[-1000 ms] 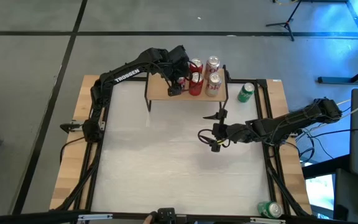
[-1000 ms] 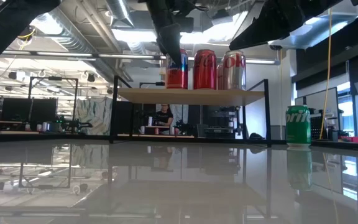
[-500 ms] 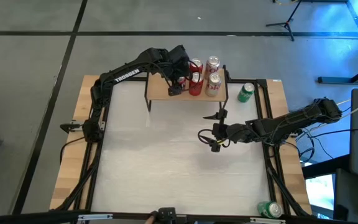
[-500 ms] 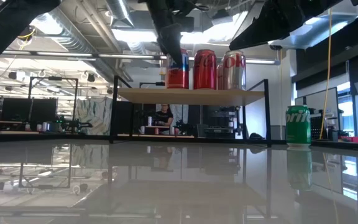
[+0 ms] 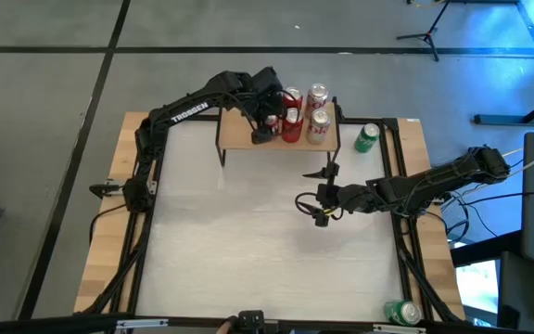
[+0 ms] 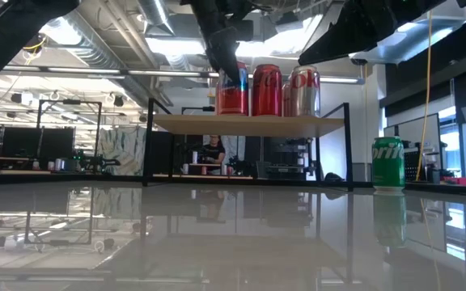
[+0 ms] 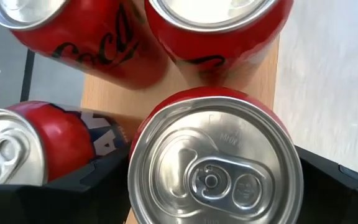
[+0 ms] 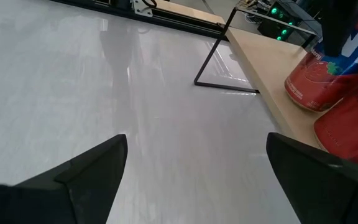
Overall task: Place canned beverage on shelf
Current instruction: Put the red soda can on the shelf aligned with the other red soda can, then put the top green soda can on the shelf
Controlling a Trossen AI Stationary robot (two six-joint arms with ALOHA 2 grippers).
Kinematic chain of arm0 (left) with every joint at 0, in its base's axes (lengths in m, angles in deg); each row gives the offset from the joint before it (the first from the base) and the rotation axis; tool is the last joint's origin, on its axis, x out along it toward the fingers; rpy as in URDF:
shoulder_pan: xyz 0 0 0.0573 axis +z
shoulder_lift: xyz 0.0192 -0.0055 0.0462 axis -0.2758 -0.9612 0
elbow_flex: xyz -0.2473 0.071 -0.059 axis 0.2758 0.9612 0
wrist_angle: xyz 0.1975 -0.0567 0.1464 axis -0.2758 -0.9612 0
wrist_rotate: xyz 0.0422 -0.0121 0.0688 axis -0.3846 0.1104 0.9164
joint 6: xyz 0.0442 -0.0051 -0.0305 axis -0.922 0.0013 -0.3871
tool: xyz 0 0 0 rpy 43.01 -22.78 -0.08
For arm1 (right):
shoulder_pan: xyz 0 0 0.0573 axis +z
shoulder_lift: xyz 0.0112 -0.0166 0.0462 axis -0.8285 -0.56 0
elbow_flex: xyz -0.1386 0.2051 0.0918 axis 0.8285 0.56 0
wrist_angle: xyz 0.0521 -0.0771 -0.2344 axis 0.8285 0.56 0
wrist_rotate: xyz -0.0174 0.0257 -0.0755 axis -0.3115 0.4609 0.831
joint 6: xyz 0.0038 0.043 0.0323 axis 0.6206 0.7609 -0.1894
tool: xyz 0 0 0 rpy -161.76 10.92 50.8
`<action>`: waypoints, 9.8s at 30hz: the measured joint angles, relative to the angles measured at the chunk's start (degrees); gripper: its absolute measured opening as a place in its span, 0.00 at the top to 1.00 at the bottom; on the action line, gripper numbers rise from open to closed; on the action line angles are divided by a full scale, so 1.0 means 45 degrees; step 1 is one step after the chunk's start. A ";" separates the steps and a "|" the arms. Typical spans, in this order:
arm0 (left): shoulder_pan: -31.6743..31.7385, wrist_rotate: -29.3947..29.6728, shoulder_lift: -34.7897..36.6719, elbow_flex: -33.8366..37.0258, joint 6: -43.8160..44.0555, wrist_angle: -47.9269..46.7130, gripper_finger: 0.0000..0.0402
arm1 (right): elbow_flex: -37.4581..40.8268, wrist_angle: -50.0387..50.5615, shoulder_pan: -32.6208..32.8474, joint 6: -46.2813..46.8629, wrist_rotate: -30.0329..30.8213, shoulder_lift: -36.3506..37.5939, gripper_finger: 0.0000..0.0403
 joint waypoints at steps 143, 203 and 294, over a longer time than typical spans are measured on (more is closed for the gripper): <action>-0.5479 0.3764 1.2781 2.0181 0.2027 2.0196 0.02 | -0.7072 1.4875 -1.4540 0.2829 -0.2773 -0.0498 0.05; -0.5474 0.3764 1.2781 2.0185 0.2093 2.0012 0.02 | -0.4811 1.3537 -1.5208 0.3185 -0.3562 -0.4372 0.28; -0.7567 0.5838 1.2883 2.0186 0.6489 1.3294 0.02 | -1.3279 1.3636 -0.1744 0.1622 -0.5217 -1.0773 0.18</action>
